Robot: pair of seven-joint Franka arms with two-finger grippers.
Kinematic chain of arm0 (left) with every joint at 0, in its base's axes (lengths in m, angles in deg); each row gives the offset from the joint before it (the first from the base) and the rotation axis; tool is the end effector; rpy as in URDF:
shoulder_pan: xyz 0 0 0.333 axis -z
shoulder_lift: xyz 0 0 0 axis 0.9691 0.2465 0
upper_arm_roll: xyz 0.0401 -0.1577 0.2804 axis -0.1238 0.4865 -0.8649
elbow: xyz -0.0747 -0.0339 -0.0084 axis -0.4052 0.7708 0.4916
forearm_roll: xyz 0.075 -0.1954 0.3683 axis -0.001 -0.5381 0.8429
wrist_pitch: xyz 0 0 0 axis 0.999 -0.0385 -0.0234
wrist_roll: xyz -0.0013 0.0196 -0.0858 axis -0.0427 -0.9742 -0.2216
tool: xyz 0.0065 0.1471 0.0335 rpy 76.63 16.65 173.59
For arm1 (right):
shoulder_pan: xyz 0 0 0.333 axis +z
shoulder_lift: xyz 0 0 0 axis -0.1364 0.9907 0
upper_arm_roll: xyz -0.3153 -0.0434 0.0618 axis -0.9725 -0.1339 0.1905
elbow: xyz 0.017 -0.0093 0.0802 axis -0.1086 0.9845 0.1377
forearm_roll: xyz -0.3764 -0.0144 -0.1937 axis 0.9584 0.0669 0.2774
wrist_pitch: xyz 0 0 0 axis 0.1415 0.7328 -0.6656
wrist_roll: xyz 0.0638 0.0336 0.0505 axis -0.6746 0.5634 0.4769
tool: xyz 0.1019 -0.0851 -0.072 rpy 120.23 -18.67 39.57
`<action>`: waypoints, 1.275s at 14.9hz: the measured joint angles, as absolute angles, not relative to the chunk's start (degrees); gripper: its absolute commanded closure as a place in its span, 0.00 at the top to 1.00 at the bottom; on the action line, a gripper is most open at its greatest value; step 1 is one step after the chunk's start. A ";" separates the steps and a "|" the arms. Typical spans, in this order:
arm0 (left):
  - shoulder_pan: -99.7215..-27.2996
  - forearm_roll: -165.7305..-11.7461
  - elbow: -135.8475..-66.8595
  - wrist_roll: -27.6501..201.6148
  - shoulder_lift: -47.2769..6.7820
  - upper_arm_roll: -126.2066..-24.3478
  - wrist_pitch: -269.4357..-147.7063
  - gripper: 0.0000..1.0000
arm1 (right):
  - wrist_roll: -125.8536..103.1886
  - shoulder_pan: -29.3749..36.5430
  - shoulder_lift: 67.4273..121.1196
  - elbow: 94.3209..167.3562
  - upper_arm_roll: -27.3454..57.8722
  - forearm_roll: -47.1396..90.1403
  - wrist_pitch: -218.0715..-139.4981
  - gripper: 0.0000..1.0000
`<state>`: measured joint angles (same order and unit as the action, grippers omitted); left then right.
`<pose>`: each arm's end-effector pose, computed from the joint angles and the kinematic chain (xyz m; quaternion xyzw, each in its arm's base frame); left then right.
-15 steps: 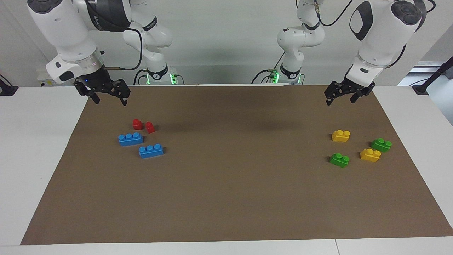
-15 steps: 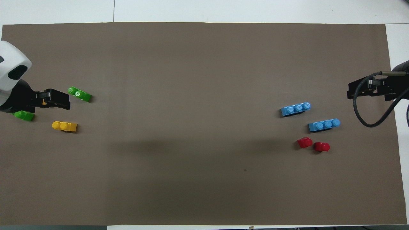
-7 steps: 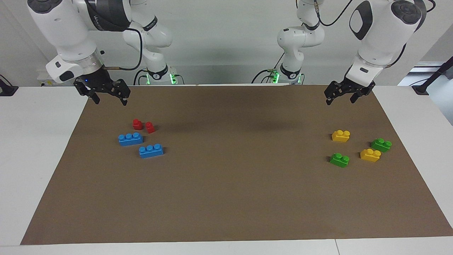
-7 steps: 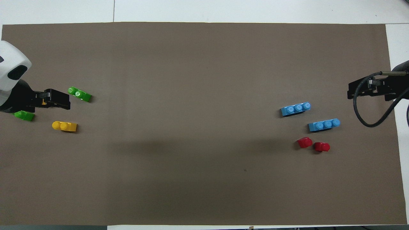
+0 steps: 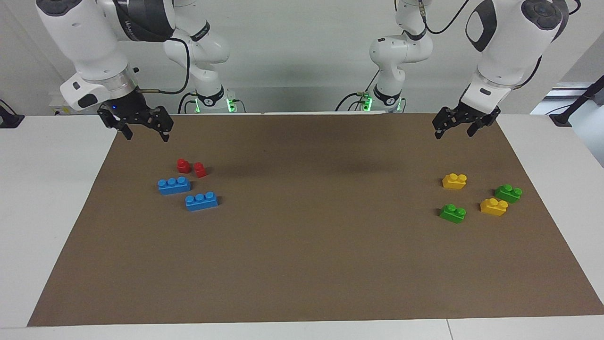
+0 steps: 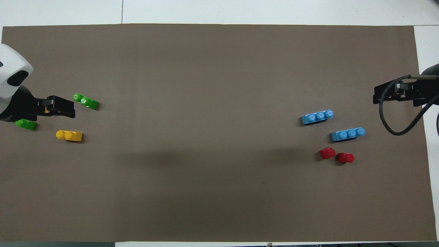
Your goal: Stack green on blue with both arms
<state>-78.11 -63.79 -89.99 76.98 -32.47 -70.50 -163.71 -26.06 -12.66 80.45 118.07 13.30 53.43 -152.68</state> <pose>0.5704 -0.0562 0.5483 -0.9998 -0.0004 0.0181 0.0021 0.5942 0.0004 0.5694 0.9985 -0.0539 -0.0080 0.0110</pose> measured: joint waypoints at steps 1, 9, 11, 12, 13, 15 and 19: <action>-78.11 -63.79 -89.99 76.98 -32.48 -70.50 -163.69 1.00 | -26.75 -12.66 80.46 118.07 13.30 53.43 -153.05 1.00; -78.31 -63.79 -90.89 77.40 -32.65 -70.97 -163.72 1.00 | -36.18 -11.83 83.39 118.24 13.42 53.41 -157.91 0.99; -78.36 -63.79 -92.35 78.19 -33.16 -71.05 -164.29 1.00 | -37.26 -11.75 84.30 118.32 13.48 53.04 -159.25 0.99; -78.44 -63.79 -93.46 79.42 -33.56 -71.08 -165.43 1.00 | -38.18 -11.75 84.60 118.58 13.48 52.53 -160.07 0.99; -78.53 -63.79 -94.84 81.84 -34.08 -71.15 -167.10 1.00 | -39.62 -11.74 84.89 118.95 13.49 51.99 -161.00 0.99; -78.59 -63.79 -97.65 90.08 -35.08 -71.26 -170.73 1.00 | -43.48 -11.52 85.51 119.24 13.51 50.50 -161.76 0.99; -78.62 -63.79 -101.23 106.83 -35.93 -71.28 -175.75 1.00 | -54.36 -10.86 85.81 119.25 13.52 47.60 -161.81 0.99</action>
